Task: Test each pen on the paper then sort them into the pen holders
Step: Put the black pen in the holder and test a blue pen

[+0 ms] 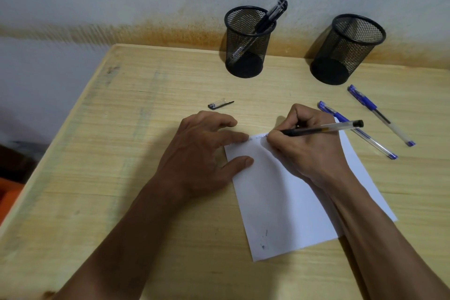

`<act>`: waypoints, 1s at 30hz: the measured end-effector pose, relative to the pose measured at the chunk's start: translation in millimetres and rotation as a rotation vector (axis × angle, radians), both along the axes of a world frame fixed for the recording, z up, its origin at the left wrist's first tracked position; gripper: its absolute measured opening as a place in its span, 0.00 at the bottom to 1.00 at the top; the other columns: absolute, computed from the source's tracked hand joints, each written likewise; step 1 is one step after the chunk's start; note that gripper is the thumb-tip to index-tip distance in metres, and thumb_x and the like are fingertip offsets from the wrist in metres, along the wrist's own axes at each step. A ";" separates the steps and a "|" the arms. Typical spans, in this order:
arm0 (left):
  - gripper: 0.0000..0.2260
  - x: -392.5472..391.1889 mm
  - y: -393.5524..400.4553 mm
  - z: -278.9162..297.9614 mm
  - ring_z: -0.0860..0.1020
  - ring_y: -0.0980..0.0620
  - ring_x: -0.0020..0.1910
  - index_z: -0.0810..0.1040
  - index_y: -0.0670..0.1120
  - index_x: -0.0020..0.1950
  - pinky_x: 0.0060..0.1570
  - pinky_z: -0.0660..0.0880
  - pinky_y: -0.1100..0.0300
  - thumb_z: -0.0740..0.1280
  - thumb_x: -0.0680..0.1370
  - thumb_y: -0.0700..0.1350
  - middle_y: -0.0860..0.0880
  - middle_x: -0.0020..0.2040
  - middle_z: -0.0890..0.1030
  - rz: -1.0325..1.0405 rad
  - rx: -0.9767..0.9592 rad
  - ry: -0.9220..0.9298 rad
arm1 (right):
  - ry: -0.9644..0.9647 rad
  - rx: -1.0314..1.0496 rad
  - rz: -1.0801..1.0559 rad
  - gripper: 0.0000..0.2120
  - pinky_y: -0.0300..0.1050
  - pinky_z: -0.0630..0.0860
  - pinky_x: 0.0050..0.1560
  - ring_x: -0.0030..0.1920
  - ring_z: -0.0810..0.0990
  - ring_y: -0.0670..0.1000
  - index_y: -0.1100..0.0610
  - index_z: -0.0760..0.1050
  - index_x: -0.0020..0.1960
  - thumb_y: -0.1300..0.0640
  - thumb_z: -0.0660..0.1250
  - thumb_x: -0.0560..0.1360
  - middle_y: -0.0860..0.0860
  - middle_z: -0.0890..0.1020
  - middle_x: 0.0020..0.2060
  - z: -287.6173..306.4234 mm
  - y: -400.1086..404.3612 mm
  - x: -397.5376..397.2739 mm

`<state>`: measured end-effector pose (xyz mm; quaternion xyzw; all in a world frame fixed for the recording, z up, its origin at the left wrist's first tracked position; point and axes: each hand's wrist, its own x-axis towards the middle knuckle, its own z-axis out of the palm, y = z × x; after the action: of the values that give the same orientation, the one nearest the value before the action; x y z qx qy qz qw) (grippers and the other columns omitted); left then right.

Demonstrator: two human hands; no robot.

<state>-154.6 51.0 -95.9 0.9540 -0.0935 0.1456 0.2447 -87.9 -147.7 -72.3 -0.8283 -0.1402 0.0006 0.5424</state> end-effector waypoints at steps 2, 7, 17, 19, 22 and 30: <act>0.20 0.7 0.1 -1.2 0.75 0.51 0.62 0.83 0.55 0.58 0.63 0.69 0.47 0.67 0.72 0.64 0.53 0.61 0.79 -0.005 -0.001 -0.010 | -0.002 -0.007 0.012 0.08 0.44 0.72 0.30 0.30 0.75 0.47 0.63 0.74 0.33 0.67 0.74 0.66 0.57 0.79 0.28 -0.3 -0.4 -0.2; 0.20 1.1 0.2 -2.2 0.75 0.51 0.62 0.83 0.56 0.58 0.63 0.69 0.47 0.67 0.72 0.65 0.53 0.61 0.79 -0.003 0.010 -0.023 | 0.031 0.007 -0.019 0.08 0.48 0.73 0.31 0.30 0.76 0.51 0.63 0.73 0.34 0.67 0.72 0.66 0.58 0.79 0.28 -2.3 -0.6 -0.1; 0.19 2.0 -1.6 -1.3 0.78 0.50 0.56 0.84 0.52 0.55 0.56 0.74 0.48 0.71 0.70 0.61 0.51 0.56 0.82 0.017 -0.001 -0.094 | 0.339 0.625 -0.110 0.08 0.39 0.77 0.29 0.27 0.75 0.51 0.64 0.75 0.43 0.76 0.67 0.75 0.59 0.80 0.32 19.6 -11.5 1.5; 0.18 2.6 -2.1 -0.6 0.79 0.49 0.55 0.84 0.48 0.55 0.53 0.75 0.48 0.74 0.71 0.56 0.50 0.54 0.83 0.068 -0.068 -0.160 | 0.282 0.559 -0.125 0.04 0.39 0.79 0.32 0.30 0.81 0.51 0.67 0.77 0.47 0.73 0.70 0.74 0.57 0.84 0.35 24.0 -17.8 -2.8; 0.15 5.7 -4.0 9.1 0.76 0.51 0.57 0.83 0.48 0.58 0.56 0.75 0.51 0.73 0.73 0.51 0.51 0.55 0.81 0.298 -0.174 -0.155 | 0.249 0.521 -0.118 0.06 0.39 0.81 0.37 0.38 0.86 0.49 0.68 0.79 0.48 0.71 0.73 0.73 0.54 0.87 0.38 29.2 -27.0 -15.2; 0.12 31.6 -9.1 20.8 0.73 0.42 0.59 0.82 0.48 0.60 0.58 0.71 0.49 0.66 0.79 0.49 0.44 0.57 0.80 0.520 -0.053 0.045 | 0.367 0.526 -0.104 0.04 0.43 0.85 0.39 0.43 0.89 0.54 0.64 0.82 0.50 0.67 0.73 0.75 0.57 0.88 0.42 39.1 -50.7 -45.4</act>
<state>-122.9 41.9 -75.1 0.9422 0.1640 0.1848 0.2261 -133.3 -198.4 -33.2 -0.6518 0.0074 0.0860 0.7534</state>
